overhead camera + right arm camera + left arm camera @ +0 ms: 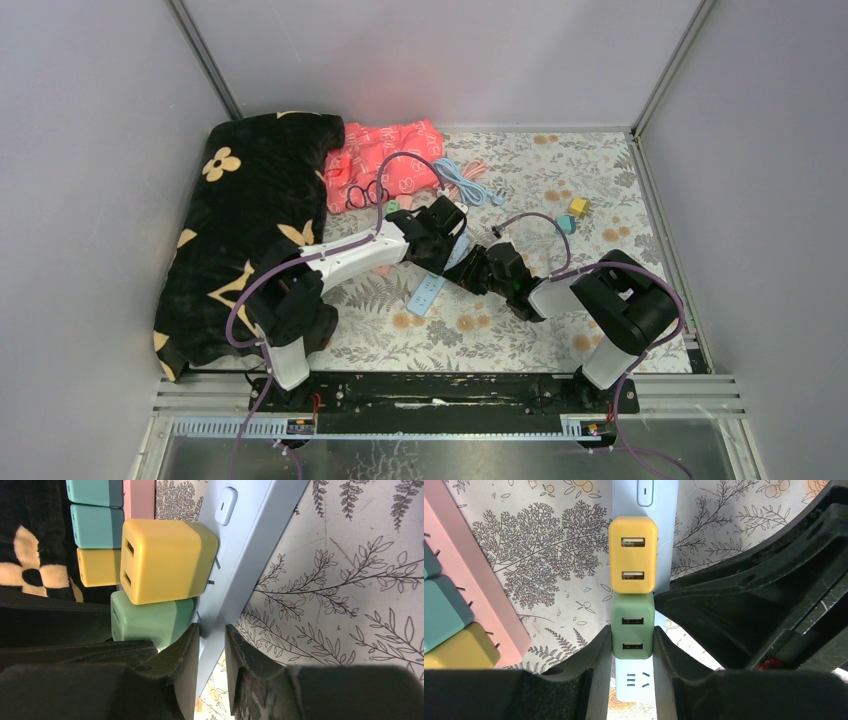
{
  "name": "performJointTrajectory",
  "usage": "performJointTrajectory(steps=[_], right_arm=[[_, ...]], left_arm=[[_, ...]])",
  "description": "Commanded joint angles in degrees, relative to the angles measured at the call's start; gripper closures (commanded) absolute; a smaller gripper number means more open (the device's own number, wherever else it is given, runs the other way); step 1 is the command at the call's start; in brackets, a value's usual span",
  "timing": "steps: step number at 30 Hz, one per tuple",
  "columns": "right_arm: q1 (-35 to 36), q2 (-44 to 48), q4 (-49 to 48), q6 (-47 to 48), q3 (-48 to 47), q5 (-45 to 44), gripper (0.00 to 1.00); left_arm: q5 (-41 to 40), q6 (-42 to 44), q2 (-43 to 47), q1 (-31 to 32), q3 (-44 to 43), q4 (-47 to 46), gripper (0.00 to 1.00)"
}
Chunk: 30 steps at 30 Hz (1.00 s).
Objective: Insert the plug
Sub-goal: Insert the plug into the socket.
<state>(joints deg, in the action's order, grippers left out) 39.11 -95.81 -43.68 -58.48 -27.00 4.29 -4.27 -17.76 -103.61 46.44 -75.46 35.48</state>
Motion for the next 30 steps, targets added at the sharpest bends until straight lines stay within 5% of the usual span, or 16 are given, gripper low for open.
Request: performJointTrajectory(steps=[1,30], right_arm=[[-0.53,0.27,4.21,0.4,1.76,-1.8,0.71],[-0.53,-1.26,3.51,0.87,0.81,0.48,0.71]], left_arm=[[1.93,-0.94,-5.09,0.87,3.58,-1.03,1.0],[3.93,-3.18,-8.32,0.41,7.72,-4.02,1.0]])
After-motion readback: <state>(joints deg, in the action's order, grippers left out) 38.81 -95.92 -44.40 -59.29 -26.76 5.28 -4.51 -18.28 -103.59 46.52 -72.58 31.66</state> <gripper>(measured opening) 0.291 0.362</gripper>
